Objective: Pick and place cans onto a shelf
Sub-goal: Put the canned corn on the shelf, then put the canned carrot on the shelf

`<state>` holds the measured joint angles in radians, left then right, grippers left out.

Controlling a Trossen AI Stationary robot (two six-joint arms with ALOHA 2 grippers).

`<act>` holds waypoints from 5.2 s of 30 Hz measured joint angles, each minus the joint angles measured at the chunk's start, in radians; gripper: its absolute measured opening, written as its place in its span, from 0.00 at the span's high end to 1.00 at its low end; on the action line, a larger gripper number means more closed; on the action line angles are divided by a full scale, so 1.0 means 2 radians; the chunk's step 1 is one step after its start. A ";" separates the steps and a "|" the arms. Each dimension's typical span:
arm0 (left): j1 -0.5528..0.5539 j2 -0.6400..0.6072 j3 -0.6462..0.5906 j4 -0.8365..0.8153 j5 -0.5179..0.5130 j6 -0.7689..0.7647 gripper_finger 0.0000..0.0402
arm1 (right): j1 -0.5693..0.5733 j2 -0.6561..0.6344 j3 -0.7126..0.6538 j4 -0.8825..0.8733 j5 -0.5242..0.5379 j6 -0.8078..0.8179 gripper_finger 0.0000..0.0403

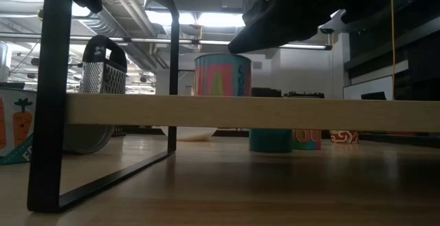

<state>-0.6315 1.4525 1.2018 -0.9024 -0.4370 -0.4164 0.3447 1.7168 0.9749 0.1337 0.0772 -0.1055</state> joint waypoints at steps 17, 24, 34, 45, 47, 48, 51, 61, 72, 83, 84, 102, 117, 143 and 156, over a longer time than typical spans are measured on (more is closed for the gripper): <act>0.000 0.000 0.000 0.004 0.000 0.000 0.80 | 0.000 0.000 0.000 0.000 0.000 -0.003 0.80; 0.000 0.000 0.000 0.011 0.000 0.000 0.80 | 0.000 -0.001 0.009 -0.004 -0.001 -0.018 0.80; 0.000 0.000 0.000 0.012 0.000 0.000 0.80 | -0.001 -0.004 0.080 -0.146 -0.001 0.005 0.80; 0.000 0.000 0.000 0.012 0.000 0.000 0.80 | -0.001 -0.003 0.106 -0.204 -0.002 -0.015 0.62; 0.000 0.000 0.000 0.012 0.000 0.000 0.80 | -0.001 -0.001 0.105 -0.215 -0.002 -0.028 0.61; 0.000 0.000 0.000 0.012 0.000 0.000 0.80 | -0.001 -0.001 0.104 -0.216 -0.001 -0.031 0.61; 0.000 0.000 0.000 0.012 0.000 0.000 0.80 | -0.001 -0.001 0.094 -0.211 -0.001 -0.038 0.61; 0.000 0.000 0.000 0.012 0.000 0.000 0.80 | -0.001 0.012 0.075 -0.175 0.001 -0.045 0.61; 0.000 0.000 0.000 0.013 0.000 0.000 0.80 | -0.001 0.031 0.076 -0.152 0.004 -0.041 0.72; 0.000 0.000 0.000 0.014 0.000 0.000 0.80 | 0.000 0.034 0.074 -0.122 -0.002 0.051 0.91; 0.000 0.000 0.000 0.014 0.000 0.000 0.80 | 0.000 0.034 0.074 -0.120 -0.002 0.063 0.93; 0.000 0.000 0.000 0.014 0.000 0.000 0.80 | 0.000 0.034 0.074 -0.089 0.003 0.183 0.96; 0.000 0.000 0.000 0.014 0.000 0.000 0.80 | 0.000 0.035 0.074 -0.087 0.004 0.183 0.84; -0.002 0.000 0.023 0.006 0.088 -0.098 0.80 | -0.004 -0.065 0.075 -0.162 -0.037 0.085 0.80; -0.002 0.000 0.023 0.036 0.139 -0.224 0.80 | -0.007 -0.158 0.075 -0.269 -0.009 0.050 0.80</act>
<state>-0.6364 1.4528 1.2488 -0.8313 -0.1581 -0.8638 0.3302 1.4008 1.1240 -0.4053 0.0597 -0.0053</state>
